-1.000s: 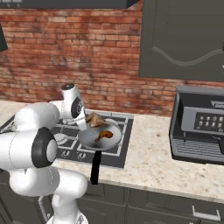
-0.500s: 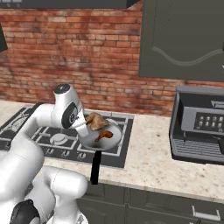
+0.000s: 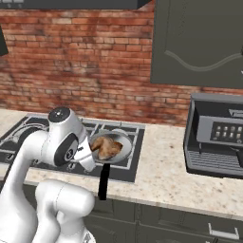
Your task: Take the chicken drumsticks from the pan and place one on each plate on the dining counter.
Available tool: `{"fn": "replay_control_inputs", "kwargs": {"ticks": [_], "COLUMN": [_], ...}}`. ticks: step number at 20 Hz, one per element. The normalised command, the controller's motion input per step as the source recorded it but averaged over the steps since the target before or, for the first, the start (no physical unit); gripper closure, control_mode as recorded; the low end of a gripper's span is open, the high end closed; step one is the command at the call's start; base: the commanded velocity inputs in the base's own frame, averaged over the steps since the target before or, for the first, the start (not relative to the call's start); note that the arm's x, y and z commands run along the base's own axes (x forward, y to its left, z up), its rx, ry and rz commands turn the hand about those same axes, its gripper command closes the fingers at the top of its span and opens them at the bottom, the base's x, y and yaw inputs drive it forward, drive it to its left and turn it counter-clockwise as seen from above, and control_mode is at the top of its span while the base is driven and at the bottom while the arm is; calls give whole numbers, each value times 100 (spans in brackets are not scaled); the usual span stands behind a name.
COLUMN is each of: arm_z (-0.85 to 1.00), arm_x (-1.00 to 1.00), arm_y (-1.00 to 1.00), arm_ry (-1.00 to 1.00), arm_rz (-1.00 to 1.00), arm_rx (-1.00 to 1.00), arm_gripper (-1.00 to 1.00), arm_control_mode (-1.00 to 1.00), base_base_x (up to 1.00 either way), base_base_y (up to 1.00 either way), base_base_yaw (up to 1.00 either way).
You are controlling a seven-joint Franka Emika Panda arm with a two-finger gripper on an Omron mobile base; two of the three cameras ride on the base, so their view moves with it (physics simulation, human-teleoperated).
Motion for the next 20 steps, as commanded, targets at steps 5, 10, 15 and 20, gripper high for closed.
{"fn": "replay_control_inputs", "kwargs": {"ticks": [5, 10, 15, 20], "arm_z": [9, 0, 0, 0], "arm_x": [-96, -18, 0, 0], "arm_y": [-12, -2, 0, 0], "arm_ry": [0, 0, 0, 0], "arm_rz": [0, 0, 0, 0], "arm_rx": [0, 0, 0, 0], "arm_gripper": [100, 100, 100, 100], "arm_control_mode": [-100, 100, 100, 100], "base_base_x": [0, -61, -36, -5], "base_base_y": [0, -4, 0, -3], "base_base_yaw": [0, 4, 42, 77]}}
